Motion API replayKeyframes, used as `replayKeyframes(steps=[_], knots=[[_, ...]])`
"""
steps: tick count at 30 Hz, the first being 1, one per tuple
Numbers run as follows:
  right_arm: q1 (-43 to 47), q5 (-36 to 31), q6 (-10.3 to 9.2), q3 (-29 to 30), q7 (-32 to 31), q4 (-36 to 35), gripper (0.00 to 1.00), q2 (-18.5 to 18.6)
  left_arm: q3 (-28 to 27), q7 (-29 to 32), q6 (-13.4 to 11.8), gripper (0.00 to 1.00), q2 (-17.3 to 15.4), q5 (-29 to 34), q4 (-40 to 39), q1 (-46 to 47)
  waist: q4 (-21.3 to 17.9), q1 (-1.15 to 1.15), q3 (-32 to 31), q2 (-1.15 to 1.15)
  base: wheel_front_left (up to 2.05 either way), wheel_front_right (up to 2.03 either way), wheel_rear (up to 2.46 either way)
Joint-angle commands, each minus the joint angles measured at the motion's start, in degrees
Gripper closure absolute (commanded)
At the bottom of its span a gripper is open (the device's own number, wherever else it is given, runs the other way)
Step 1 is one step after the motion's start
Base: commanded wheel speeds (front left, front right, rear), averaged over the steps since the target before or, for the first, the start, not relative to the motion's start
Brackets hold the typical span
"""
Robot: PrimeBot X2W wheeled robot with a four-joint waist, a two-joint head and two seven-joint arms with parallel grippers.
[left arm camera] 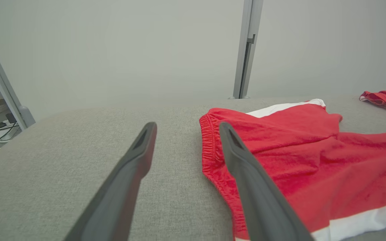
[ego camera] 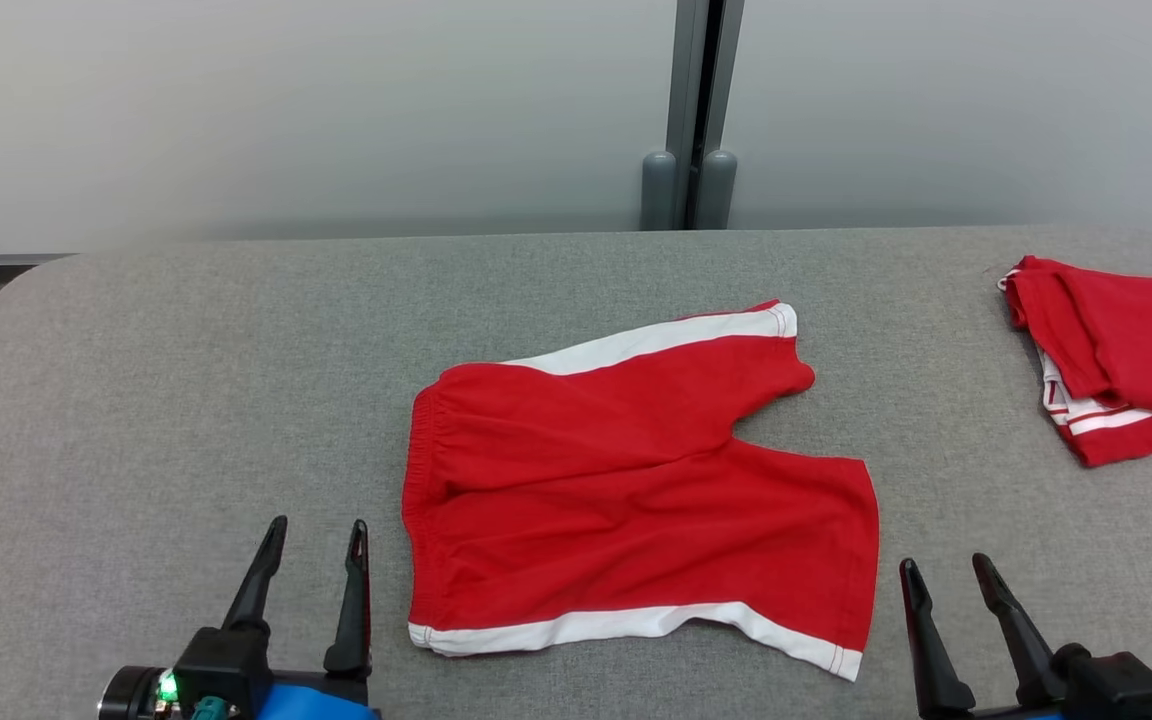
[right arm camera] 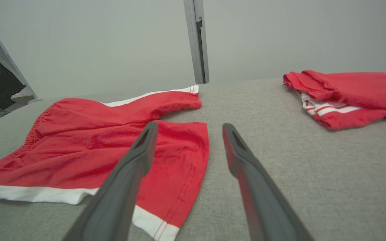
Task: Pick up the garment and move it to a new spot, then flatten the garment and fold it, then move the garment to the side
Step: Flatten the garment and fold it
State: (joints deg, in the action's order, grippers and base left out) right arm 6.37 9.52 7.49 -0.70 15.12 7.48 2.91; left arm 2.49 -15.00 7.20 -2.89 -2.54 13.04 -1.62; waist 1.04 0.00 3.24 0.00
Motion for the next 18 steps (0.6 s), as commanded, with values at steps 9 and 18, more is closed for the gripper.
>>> replayKeyframes(steps=[9,18], knots=[[-0.7,4.2,0.01,-2.9,0.0,9.9,0.0,0.0,8.1,-0.3,0.3,0.0,-1.1,-1.6,6.6,-0.4,-0.3,0.0,0.9,0.0,0.0,0.0,0.0],[-3.1,6.2,0.01,-7.7,0.0,17.0,0.0,0.0,12.1,-0.3,0.3,0.0,-1.7,-4.0,15.2,2.1,-0.5,0.0,2.3,0.0,0.0,0.0,0.0]])
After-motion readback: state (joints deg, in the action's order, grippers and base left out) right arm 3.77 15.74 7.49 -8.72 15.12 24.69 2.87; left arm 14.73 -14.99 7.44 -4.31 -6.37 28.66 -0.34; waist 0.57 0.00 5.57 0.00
